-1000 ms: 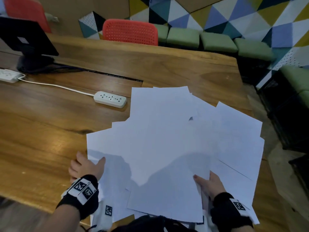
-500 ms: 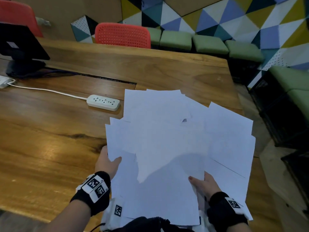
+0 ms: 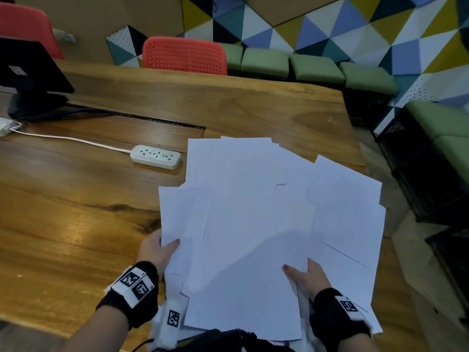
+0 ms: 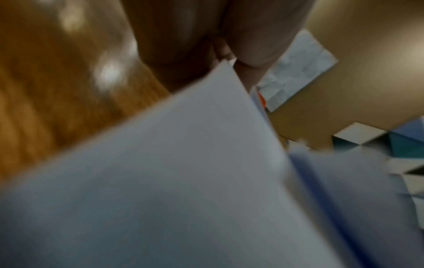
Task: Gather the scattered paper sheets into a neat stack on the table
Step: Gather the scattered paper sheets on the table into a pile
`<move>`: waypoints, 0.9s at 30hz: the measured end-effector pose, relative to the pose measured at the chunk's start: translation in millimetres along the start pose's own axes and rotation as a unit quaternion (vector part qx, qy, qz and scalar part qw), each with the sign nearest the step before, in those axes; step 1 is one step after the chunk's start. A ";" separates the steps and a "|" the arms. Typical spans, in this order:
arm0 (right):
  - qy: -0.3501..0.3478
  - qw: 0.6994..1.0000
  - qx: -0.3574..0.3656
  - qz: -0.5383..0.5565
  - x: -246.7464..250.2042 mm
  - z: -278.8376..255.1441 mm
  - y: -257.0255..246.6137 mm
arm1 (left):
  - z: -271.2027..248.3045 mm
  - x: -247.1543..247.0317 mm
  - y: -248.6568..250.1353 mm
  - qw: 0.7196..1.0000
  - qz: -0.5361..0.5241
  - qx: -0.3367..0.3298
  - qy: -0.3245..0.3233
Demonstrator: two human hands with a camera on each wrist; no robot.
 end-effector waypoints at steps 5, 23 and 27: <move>0.002 1.000 -0.001 0.004 -0.5 2.1 -2.5 | 5.5 14.7 10.8 0.998 -0.056 -0.011 -0.013; 0.012 1.000 0.007 0.016 -2.4 1.8 -1.5 | -58.2 110.5 101.3 0.969 0.129 -0.202 0.061; 0.017 1.000 0.020 0.006 -4.2 -2.3 -4.6 | -83.8 115.5 141.1 0.958 0.030 -0.283 0.044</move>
Point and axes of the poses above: each hand's wrist, its own z-axis towards the middle knuckle, its own x-axis out of the back of the hand, y = z × x, the point moved 5 cm from there along z, towards the middle knuckle, and after that the axes turned 1 degree about y, right-handed, at the moved point
